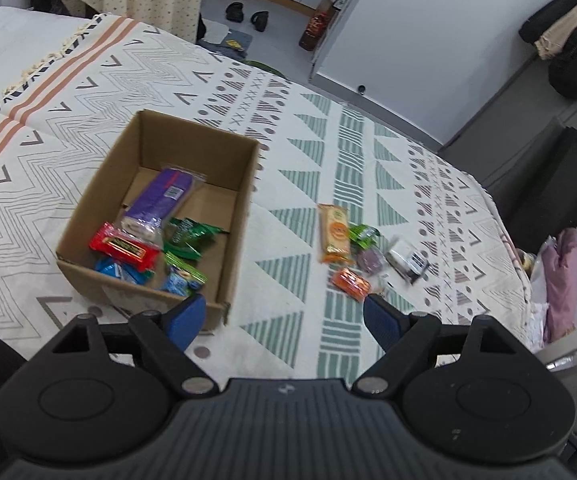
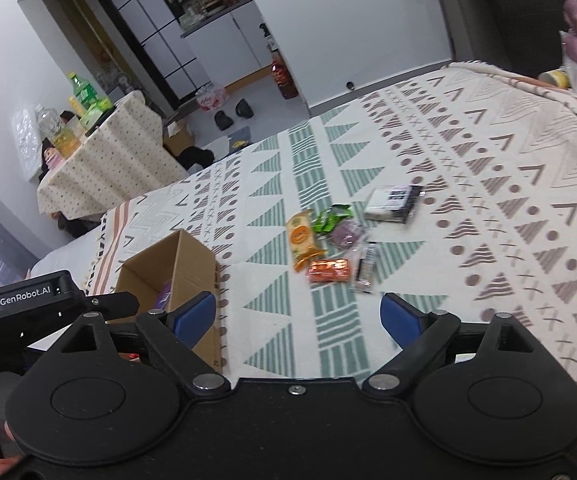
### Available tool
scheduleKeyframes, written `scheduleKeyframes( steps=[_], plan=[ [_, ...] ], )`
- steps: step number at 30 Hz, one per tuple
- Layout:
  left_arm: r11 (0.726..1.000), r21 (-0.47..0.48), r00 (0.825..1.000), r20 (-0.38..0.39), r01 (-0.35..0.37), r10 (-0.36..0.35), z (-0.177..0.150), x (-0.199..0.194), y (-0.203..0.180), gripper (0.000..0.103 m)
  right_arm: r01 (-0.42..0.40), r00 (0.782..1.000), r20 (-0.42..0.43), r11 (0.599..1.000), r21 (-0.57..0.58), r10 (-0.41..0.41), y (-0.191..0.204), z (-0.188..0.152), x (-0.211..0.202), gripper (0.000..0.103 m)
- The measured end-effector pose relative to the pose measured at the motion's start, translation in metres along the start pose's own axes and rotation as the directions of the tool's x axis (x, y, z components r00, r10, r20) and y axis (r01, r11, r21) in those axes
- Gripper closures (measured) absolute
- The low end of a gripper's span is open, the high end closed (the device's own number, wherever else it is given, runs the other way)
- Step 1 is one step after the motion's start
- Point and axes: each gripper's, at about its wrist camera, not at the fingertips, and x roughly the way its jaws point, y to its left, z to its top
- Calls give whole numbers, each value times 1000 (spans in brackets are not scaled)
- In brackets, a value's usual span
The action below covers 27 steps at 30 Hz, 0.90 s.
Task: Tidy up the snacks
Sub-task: 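Move both grippers back over the remaining snacks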
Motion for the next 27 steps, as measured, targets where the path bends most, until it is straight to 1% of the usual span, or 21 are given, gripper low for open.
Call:
scheduleKeyframes(
  steps=[6, 10, 13, 15, 18, 24, 27],
  plan=[
    [999, 25, 999, 9, 31, -31, -14, -7, -16, 18, 17, 999, 30, 999, 30, -18, -21, -5, -19, 12],
    [998, 43, 999, 16, 35, -36, -22, -9, -28, 18, 25, 999, 41, 999, 44, -27, -32, -8, -27, 11],
    [998, 52, 999, 17, 40, -41, -27, -8, -34, 12, 25, 999, 44, 998, 52, -28, -41, -9, -31, 11],
    [997, 60, 999, 17, 49, -51, -29, -7, -39, 10, 29, 998, 45, 998, 60, -32, -47, -10, -32, 10],
    [995, 81, 998, -4, 55, -55, -31, -1, -47, 10, 35, 998, 42, 997, 72, -38, -55, -10, -32, 10],
    [994, 85, 998, -27, 62, -60, -34, 11, -56, 10, 31, 999, 34, 996, 85, -34, -67, -9, -26, 10],
    [995, 81, 998, -23, 57, -56, -33, 17, -59, 10, 24, 999, 31, 996, 86, -27, -72, -7, -20, 10]
  ],
)
